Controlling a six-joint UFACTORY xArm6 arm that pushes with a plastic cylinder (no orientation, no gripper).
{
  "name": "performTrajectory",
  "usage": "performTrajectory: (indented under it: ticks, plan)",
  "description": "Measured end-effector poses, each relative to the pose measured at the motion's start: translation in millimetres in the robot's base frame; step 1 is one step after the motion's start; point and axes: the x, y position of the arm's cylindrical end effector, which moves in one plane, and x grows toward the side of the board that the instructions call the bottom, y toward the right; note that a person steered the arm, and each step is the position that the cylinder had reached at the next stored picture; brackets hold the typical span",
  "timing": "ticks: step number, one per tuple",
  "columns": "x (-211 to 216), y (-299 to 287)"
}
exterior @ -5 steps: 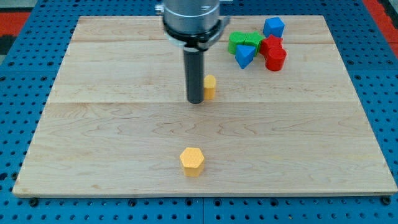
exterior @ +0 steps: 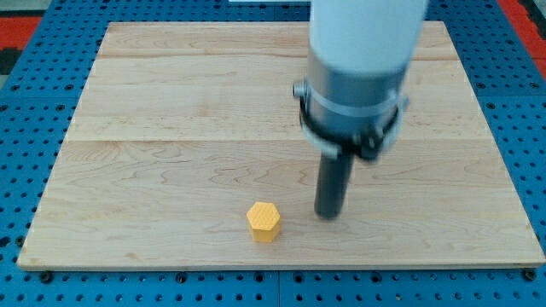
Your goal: Slide the yellow hexagon to the green ciricle
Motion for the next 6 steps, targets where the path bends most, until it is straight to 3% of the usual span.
performTrajectory:
  ticks: [1,2,6]
  plan:
    - [38.4,-39.3]
    - [14.8,-74.5]
    - [-175.4,-83.4]
